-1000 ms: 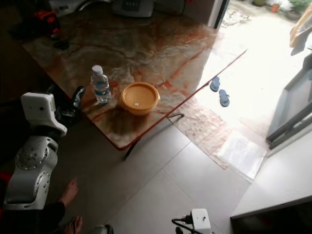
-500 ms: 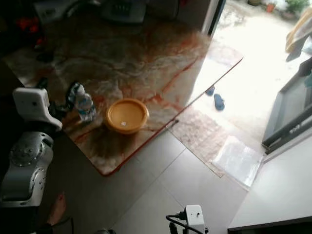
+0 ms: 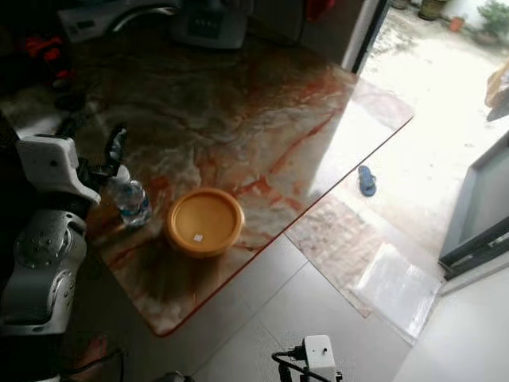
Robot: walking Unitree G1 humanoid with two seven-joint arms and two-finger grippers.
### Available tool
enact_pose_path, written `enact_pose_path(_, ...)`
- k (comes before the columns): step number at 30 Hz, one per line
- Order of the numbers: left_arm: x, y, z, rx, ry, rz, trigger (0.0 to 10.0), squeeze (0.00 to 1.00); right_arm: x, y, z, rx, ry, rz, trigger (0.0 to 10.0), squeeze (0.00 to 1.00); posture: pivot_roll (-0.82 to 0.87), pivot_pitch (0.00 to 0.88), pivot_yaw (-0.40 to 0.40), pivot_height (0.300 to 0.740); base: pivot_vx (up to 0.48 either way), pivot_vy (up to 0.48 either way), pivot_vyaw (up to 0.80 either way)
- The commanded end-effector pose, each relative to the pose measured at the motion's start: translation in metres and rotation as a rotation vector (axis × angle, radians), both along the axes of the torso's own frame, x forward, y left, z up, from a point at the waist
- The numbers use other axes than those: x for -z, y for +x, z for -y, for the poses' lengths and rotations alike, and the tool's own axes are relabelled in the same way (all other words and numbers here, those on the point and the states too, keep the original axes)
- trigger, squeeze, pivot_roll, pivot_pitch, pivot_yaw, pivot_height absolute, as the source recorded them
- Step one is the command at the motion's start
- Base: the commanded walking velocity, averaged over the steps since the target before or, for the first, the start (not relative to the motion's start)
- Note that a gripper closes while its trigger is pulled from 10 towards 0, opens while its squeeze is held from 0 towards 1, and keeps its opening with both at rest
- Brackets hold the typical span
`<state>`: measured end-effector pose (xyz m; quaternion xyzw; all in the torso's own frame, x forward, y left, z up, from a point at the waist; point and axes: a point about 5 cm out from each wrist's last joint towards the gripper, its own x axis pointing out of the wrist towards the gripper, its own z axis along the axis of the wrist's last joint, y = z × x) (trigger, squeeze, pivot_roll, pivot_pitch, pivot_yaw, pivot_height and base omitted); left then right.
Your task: Restocking fridge
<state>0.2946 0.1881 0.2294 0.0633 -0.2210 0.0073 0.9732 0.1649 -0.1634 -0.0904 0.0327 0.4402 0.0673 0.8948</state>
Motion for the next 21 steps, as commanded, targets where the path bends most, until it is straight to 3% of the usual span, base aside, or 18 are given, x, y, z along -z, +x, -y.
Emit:
enact_pose_path(1,-0.017,-0.002,0.013,0.066,0.019,0.040,10.0,0.00,0.003,-0.010,0.013,0.034,-0.020,-0.033,10.0,0.00,-0.01,0.167,-0.075,0.740,0.000,0.000,0.00)
enact_pose_path(4,-0.029,-0.002,0.017,0.088,0.043,0.054,10.0,0.00,0.003,-0.010,0.013,0.031,-0.022,-0.033,10.0,0.00,-0.01,0.167,-0.075,0.740,0.000,0.000,0.00)
enact_pose_path(11,-0.068,0.005,0.018,0.132,0.001,0.002,10.0,0.00,0.003,-0.010,0.012,0.030,-0.022,-0.035,10.0,0.00,0.01,0.179,-0.070,0.740,0.000,0.000,0.00)
enact_pose_path(14,-0.073,0.005,0.017,0.142,0.007,-0.017,10.0,0.00,0.004,-0.010,0.012,0.031,-0.022,-0.036,10.0,0.00,0.02,0.179,-0.069,0.740,0.000,0.000,0.00)
enact_pose_path(16,-0.076,0.009,0.012,0.166,-0.011,-0.160,10.0,0.00,0.004,-0.010,0.012,0.030,-0.021,-0.041,10.0,0.00,0.03,0.184,-0.067,0.740,0.000,0.000,0.00)
enact_pose_path(17,-0.076,0.009,0.012,0.166,-0.011,-0.160,10.0,0.00,0.004,-0.010,0.012,0.030,-0.021,-0.041,10.0,0.00,0.03,0.184,-0.067,0.740,0.000,0.000,0.00)
enact_pose_path(18,-0.073,0.008,0.012,0.208,-0.006,-0.257,10.0,0.00,0.004,-0.010,0.012,0.028,-0.020,-0.043,10.0,0.00,0.04,0.185,-0.064,0.740,0.000,0.000,0.00)
enact_pose_path(19,-0.068,0.006,0.014,0.276,0.056,-0.365,10.0,0.00,0.004,-0.010,0.011,0.023,-0.018,-0.047,10.0,0.00,0.05,0.185,-0.059,0.740,0.000,0.000,0.00)
enact_pose_path(21,-0.064,0.005,0.014,0.287,0.082,-0.406,10.0,0.00,0.004,-0.010,0.010,0.022,-0.018,-0.048,10.0,0.00,0.05,0.186,-0.056,0.740,0.000,0.000,0.00)
